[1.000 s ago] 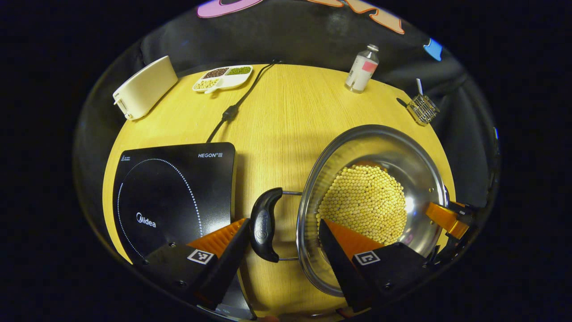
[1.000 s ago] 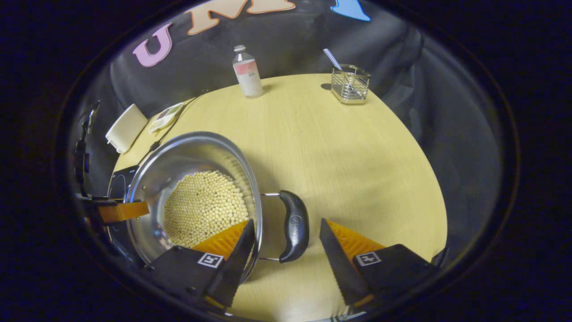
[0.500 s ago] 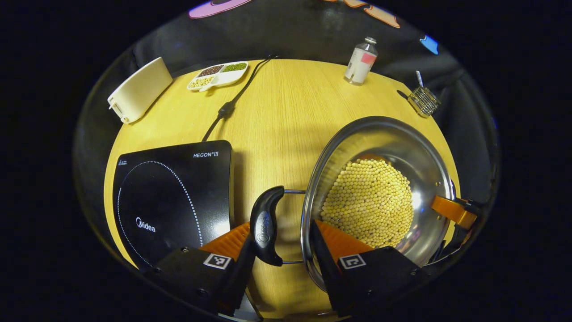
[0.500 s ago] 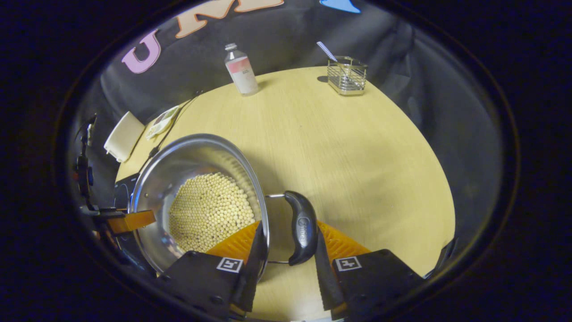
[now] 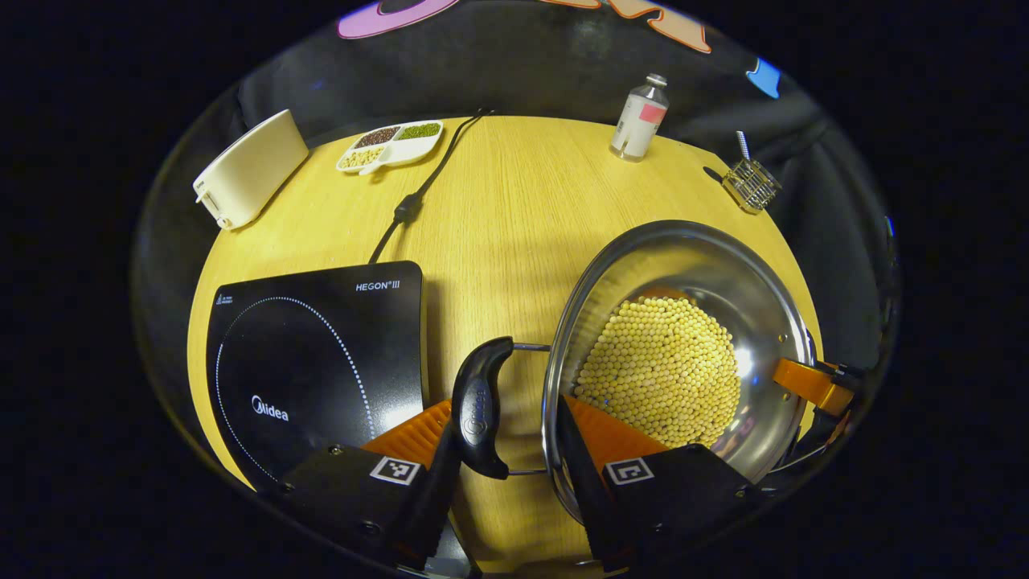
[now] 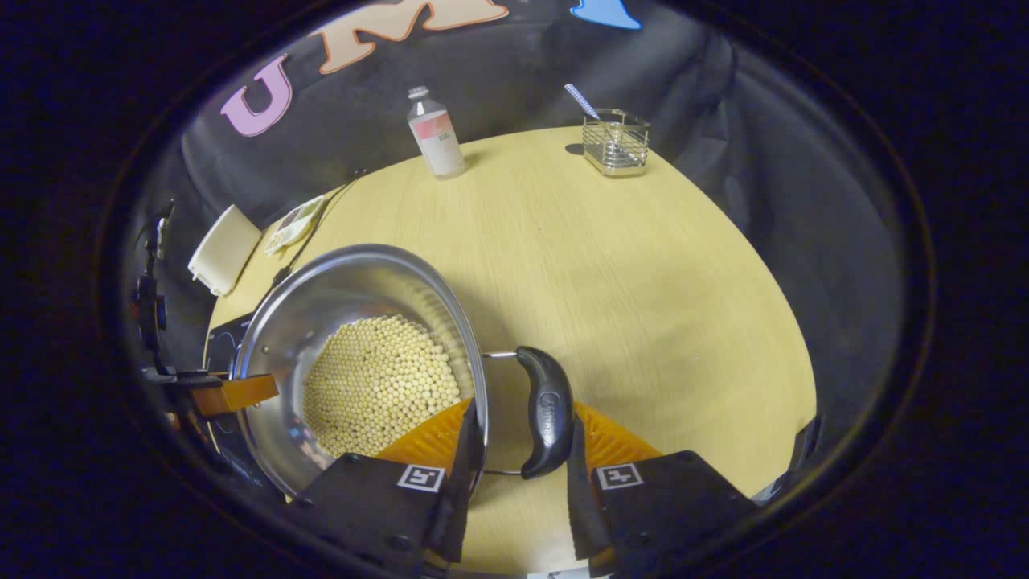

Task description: First push the handle of the pot to place it horizontally, then grasp the pot with both hands and set it on the induction cooktop.

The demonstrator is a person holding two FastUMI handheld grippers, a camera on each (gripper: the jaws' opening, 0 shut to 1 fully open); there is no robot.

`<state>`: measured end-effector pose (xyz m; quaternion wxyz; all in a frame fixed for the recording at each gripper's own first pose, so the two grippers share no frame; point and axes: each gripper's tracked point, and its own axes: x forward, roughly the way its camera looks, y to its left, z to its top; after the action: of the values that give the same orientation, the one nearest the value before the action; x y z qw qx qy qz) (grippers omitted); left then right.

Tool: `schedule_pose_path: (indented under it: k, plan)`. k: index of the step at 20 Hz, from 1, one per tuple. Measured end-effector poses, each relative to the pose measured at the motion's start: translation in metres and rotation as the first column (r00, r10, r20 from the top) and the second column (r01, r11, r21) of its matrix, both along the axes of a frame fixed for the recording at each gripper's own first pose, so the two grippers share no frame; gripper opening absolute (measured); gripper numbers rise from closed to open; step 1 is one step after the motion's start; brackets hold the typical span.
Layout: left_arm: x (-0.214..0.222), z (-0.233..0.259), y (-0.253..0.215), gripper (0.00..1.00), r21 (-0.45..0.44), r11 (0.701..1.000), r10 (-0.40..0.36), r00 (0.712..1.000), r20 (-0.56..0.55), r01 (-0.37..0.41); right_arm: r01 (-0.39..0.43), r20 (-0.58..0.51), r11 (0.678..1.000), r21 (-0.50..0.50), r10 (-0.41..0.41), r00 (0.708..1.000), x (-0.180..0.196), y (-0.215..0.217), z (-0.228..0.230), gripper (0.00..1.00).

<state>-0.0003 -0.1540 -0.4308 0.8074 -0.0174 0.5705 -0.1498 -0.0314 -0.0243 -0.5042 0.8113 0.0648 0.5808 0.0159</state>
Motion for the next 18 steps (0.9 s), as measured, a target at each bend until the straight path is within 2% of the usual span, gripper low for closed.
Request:
schedule_pose_path:
  k: [7, 9, 11, 12, 18]
  plan:
    - [0.008, 0.026, 0.012, 0.67, -0.016, 1.000, -0.016, 0.998, 0.056, 0.016, 0.010, 0.061, 1.000, -0.013, -0.009, 0.998, -0.002, 0.007, 0.037, 0.54]
    - [0.010, 0.033, 0.020, 0.70, -0.020, 1.000, -0.012, 0.998, 0.069, 0.014, 0.004, 0.080, 1.000, -0.013, -0.003, 0.997, -0.001, 0.015, 0.045, 0.54]
    - [0.011, 0.039, 0.031, 0.69, -0.018, 1.000, -0.006, 0.997, 0.077, 0.007, -0.003, 0.093, 1.000, -0.012, 0.004, 0.996, 0.002, 0.028, 0.051, 0.54]
    - [0.014, 0.042, 0.038, 0.70, -0.017, 1.000, -0.003, 0.997, 0.083, 0.004, -0.006, 0.098, 1.000, -0.010, 0.007, 0.995, 0.004, 0.035, 0.053, 0.48]
    - [0.019, 0.049, 0.086, 0.70, -0.008, 1.000, 0.028, 0.994, 0.103, -0.027, -0.028, 0.119, 1.000, 0.010, 0.026, 0.993, 0.000, 0.083, 0.066, 0.48]
